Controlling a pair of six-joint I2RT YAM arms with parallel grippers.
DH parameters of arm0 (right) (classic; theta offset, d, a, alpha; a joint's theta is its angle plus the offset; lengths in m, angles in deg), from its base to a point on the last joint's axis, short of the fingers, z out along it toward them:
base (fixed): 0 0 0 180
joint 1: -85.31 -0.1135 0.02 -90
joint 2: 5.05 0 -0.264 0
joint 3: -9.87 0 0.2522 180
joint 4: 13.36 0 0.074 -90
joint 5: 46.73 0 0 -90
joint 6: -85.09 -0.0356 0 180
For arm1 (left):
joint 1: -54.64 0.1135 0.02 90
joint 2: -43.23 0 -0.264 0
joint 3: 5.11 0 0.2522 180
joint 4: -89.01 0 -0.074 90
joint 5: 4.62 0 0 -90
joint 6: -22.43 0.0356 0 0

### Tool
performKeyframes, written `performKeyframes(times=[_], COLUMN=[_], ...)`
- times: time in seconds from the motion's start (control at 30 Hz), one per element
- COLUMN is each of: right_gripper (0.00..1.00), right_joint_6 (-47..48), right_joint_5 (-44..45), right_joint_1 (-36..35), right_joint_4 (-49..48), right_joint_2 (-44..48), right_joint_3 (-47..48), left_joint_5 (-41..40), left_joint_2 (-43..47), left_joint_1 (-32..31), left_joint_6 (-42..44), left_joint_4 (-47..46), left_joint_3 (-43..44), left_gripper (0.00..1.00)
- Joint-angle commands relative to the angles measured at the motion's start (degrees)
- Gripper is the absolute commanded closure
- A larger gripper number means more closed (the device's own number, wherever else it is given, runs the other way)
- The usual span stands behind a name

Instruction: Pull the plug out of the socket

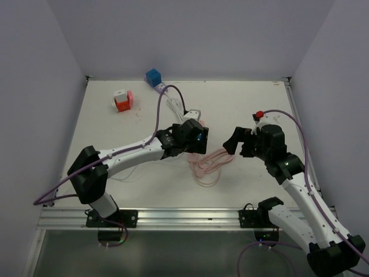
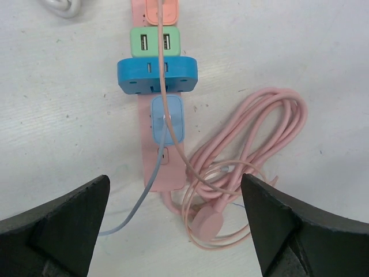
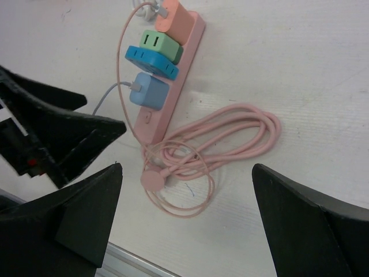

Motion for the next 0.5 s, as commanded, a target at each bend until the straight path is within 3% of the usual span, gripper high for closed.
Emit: performKeyframes(times=[0.0,0.17,0.47], right_gripper=[0.01,0.01,0.04], right_joint_6=[-1.1,-1.7,-3.7], right_joint_5=[4.4,5.8,-2.0], right_joint_1=[0.0,0.0,-0.1], right_joint_4=[-0.7,0.7,-0.5], right_joint_2=[-1.1,-3.3,-5.8], right_joint_3=[3.7,5.7,3.8], left_joint_5=[0.8,1.3,-1.7], left_joint_2=[2.8,0.4,-10.9], left_joint_1=[-0.1,-0.1,0.4], left_joint_6=[1.8,2.6,0.5], left_joint_4=[4.4,6.1,10.6], left_joint_3=[1.8,5.8,15.5], left_gripper=[0.00,0.00,0.01])
